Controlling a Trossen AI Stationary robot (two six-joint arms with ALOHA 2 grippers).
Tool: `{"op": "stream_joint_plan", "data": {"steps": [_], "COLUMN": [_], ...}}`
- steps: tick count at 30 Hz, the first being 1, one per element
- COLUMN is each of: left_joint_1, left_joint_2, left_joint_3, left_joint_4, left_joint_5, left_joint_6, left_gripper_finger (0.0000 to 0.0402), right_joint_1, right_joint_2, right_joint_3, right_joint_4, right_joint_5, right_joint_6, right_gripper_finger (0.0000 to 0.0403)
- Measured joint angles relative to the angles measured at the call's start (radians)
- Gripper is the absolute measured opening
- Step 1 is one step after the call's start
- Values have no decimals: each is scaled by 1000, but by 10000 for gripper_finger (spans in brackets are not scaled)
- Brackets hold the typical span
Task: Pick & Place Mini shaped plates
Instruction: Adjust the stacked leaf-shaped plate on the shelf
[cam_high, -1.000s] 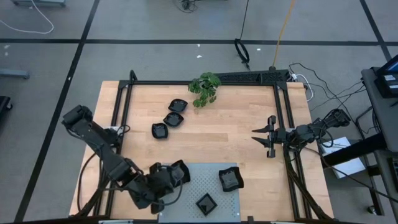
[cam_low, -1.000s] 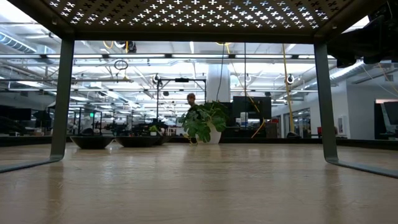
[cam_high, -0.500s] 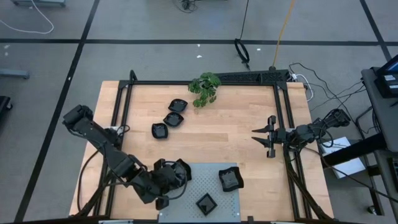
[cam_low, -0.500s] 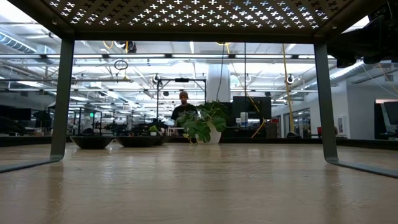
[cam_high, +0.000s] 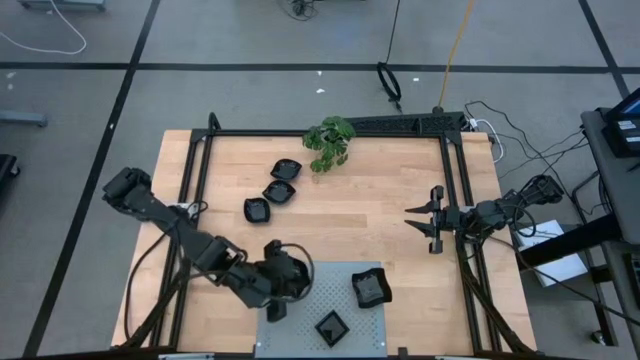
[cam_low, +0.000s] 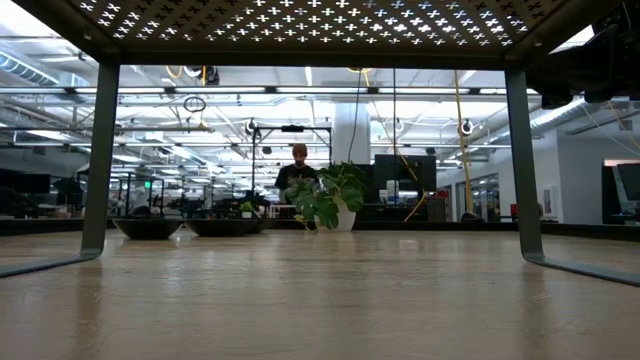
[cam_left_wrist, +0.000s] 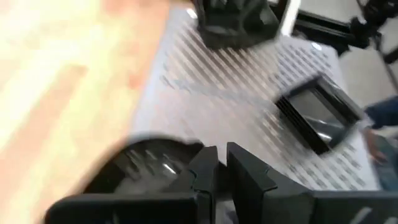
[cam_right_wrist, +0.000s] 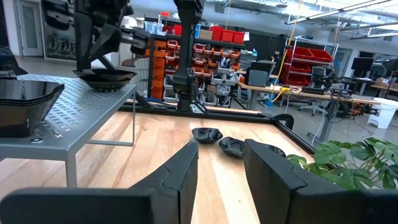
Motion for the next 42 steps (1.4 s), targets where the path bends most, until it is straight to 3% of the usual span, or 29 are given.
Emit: {"op": "stream_joint_plan", "data": {"steps": [6, 11, 20, 27, 37, 42], "left_joint_1": [58, 134, 216, 191, 159, 122], "left_joint_2": [-1, -6, -6, -6, -6, -25], "left_joint_3": [0, 0, 0, 0, 0, 0], "left_joint_4": [10, -71, -328, -336, -480, -455], "left_joint_5": [-82, -106, 53, 123, 125, 152], "left_joint_6": [144, 147, -3, -23, -172, -192], "left_gripper_finger": [35, 35, 35, 35, 35, 35], "right_joint_1": [0, 0, 0, 0, 0, 0], "right_joint_2": [0, 0, 0, 0, 0, 0], "right_joint_3": [0, 0, 0, 0, 0, 0], "right_joint_4": [0, 0, 0, 0, 0, 0], "right_joint_5": [0, 0, 0, 0, 0, 0], "right_joint_6": [0, 0, 0, 0, 0, 0], "right_gripper_finger": [118, 118, 118, 118, 118, 118]}}
